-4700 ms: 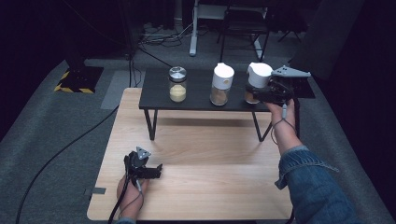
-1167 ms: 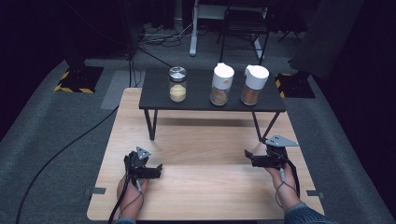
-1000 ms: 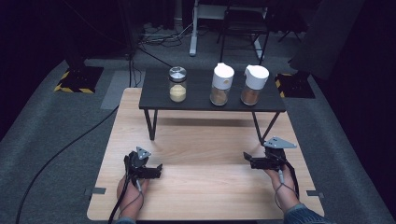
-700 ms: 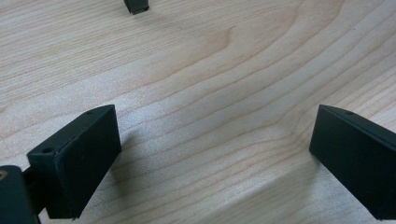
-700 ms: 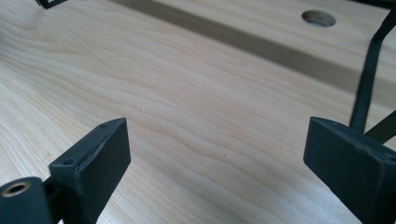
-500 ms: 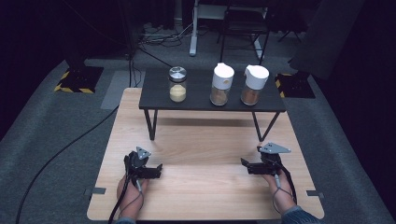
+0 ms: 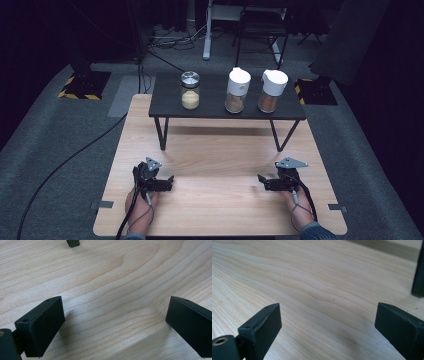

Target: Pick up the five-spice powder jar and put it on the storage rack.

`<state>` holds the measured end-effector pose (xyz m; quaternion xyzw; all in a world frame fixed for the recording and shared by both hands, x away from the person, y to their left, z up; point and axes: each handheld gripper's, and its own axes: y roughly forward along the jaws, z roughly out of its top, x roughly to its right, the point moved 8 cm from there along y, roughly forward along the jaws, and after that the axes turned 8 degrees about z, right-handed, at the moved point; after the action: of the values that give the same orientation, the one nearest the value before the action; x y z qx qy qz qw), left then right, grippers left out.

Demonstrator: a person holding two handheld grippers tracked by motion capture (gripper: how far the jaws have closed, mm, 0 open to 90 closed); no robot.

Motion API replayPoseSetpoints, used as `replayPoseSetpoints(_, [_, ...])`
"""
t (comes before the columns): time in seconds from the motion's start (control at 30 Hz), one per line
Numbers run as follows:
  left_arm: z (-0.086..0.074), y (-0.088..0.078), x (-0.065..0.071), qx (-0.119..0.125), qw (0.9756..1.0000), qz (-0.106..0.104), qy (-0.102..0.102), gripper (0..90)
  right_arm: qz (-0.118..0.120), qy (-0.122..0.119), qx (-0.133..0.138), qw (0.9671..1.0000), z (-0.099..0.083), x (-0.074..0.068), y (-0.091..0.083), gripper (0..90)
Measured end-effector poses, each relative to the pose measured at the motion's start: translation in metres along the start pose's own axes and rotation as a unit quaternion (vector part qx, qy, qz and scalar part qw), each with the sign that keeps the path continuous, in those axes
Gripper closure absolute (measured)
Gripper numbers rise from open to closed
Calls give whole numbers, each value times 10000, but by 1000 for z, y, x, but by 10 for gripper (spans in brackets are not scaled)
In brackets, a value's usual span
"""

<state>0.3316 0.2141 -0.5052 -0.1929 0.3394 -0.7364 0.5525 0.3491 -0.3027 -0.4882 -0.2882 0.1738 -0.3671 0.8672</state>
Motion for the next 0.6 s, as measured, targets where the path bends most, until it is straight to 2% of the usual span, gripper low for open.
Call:
replayPoseSetpoints(0.33, [0,0,0,-3,10000,3,7,20,-2,165,-230,9996,-6,5,5,55])
replayPoseSetpoints(0.4, [0,0,0,0,10000,1,1,19,-27,215,-344,9992,-6,6,7,49])
replayPoseSetpoints(0.5, [0,0,0,-4,10000,4,3,20,-183,159,-441,9987,-8,3,10,43])
replayPoseSetpoints(0.6, [0,0,0,3,10000,2,-12,19,-167,101,-373,9991,-12,3,10,26])
